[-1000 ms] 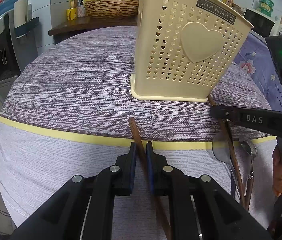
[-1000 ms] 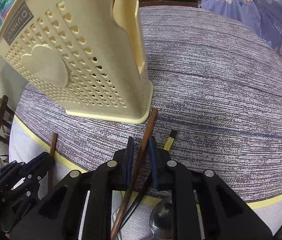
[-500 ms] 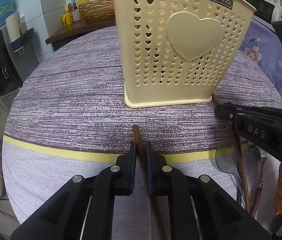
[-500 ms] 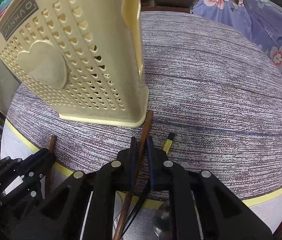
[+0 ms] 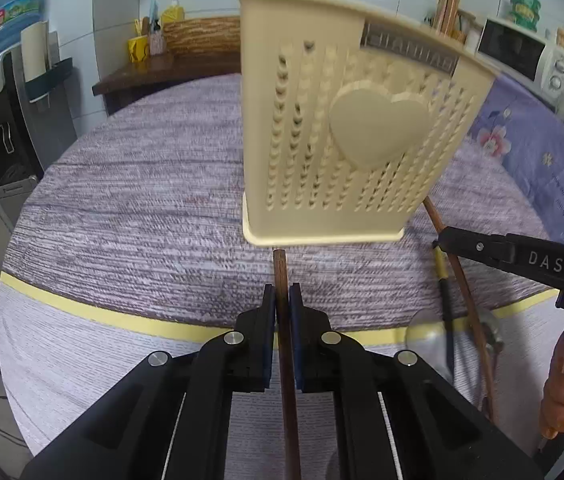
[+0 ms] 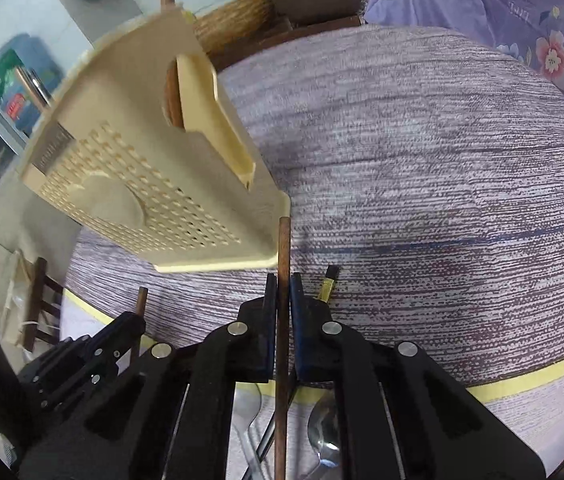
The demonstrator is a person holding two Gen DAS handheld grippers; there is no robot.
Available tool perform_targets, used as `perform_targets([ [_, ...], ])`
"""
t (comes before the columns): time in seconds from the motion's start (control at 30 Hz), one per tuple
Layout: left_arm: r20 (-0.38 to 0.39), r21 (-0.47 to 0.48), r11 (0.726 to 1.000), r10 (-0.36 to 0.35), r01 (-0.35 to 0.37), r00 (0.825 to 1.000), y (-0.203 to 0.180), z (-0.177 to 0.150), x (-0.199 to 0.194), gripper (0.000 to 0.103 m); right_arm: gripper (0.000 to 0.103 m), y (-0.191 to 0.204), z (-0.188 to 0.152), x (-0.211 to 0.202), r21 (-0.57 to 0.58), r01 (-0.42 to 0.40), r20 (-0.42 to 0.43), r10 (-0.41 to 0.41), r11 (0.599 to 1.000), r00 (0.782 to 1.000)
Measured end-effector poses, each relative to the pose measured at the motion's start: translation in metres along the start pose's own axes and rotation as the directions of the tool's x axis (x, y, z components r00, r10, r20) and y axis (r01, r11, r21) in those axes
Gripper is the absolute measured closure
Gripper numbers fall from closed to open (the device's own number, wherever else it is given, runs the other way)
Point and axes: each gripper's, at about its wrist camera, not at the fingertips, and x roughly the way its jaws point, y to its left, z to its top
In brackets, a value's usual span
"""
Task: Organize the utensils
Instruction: 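Lift both held chopsticks and carry them over the caddy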
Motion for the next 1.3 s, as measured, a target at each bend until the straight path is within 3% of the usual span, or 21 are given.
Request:
perform_targets([
  [0.27, 0.164, -0.033, 0.998, -0.045, 0.051, 0.985, 0.011, 0.020, -0.059, 0.095, 0.095, 0.004, 0.006, -0.075, -0.098, -0.081, 0.147, 0.095, 0.992, 0.985],
  [0.6, 0.330, -0.097, 0.992, -0.042, 0.078, 0.943, 0.039, 0.028, -0.124, 0.095, 0.096, 0.008, 0.003, -0.154, -0.235, -0.010, 0.305, 0.084, 0.972, 0.949],
  [0.97, 0.378, -0.104, 0.992, -0.030, 0.074, 0.925, 0.039, 0.030, -0.142, 0.095, 0.096, 0.006, 0.002, -0.179, -0.244, 0.035, 0.370, 0.060, 0.969, 0.927],
  [1.3, 0.413, -0.091, 0.992, -0.041, 0.086, 0.910, 0.044, 0.048, -0.157, 0.095, 0.096, 0.014, 0.022, -0.196, -0.270, 0.065, 0.419, 0.057, 0.961, 0.906],
])
